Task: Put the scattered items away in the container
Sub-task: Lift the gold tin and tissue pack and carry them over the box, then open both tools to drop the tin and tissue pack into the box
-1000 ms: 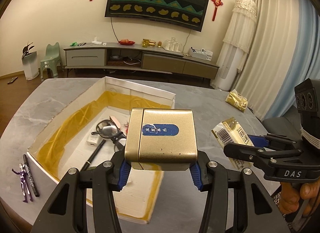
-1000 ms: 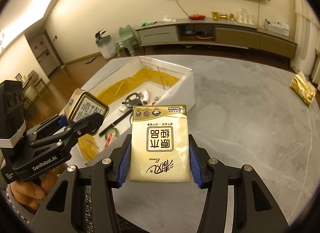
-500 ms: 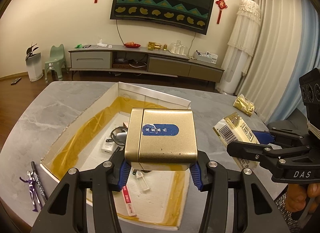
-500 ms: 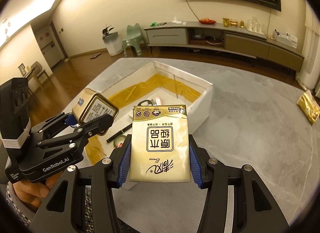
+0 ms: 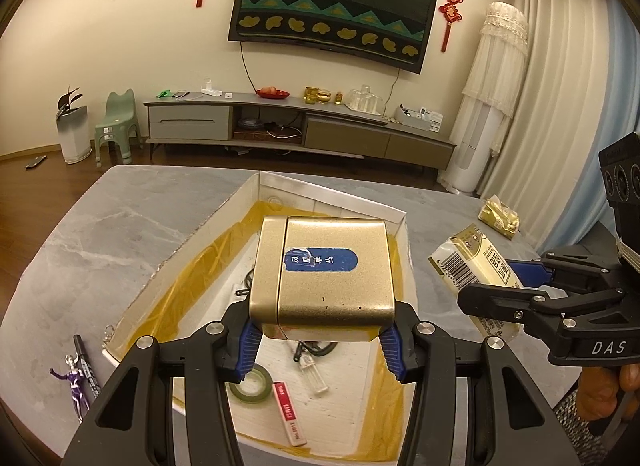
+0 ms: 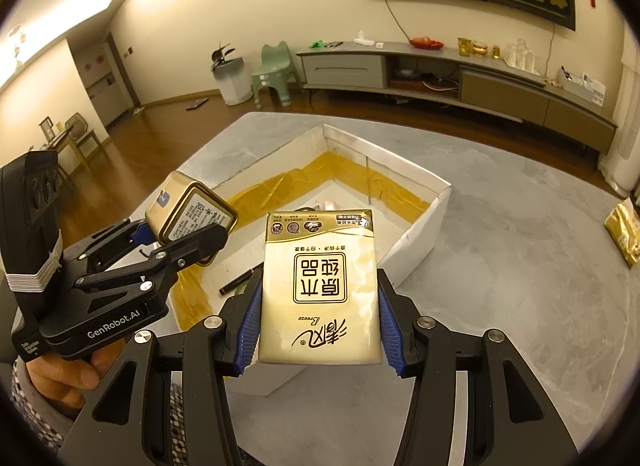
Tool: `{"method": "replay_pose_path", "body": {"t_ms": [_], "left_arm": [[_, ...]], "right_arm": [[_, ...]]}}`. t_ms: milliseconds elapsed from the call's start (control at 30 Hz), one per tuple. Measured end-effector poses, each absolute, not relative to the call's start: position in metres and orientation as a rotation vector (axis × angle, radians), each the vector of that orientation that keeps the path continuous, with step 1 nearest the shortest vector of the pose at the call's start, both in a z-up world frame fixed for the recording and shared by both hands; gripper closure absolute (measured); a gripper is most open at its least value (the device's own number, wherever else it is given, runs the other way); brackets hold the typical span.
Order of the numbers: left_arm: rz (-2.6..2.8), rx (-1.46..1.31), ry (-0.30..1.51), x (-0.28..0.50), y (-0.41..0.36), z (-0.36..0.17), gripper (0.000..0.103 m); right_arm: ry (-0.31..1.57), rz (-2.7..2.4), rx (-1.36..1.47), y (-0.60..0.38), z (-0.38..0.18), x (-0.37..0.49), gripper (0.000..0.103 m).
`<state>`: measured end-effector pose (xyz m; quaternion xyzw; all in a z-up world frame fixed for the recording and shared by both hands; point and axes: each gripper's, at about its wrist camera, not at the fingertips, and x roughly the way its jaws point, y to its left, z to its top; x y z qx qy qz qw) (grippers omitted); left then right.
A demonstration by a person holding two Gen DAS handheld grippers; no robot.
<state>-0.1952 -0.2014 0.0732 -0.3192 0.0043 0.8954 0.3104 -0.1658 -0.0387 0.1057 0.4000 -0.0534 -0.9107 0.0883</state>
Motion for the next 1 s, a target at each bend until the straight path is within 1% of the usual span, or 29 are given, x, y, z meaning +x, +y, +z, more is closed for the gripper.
{"method": "replay_pose_path", "body": {"t_ms": [267,600,1000], "left_arm": [[2.365,-0.866,0.024,-0.213,-0.201,0.07,0.052],[2.347,-0.929,0.053,-0.262,-0.181,0.076,0.052],[2.318,-1.071,0.057,-0.336,-0.139,0.054,0.051]], "right_arm": [[-0.136,-2.71,1.194,-0.042,0.105,-0.183,0.049],[-0.152,-2.695,1.25,-0.03,0.092,-0.226,0.049],[-0.038,-2.69,1.319,-0.02,0.066,-0.286,0.049]]}}
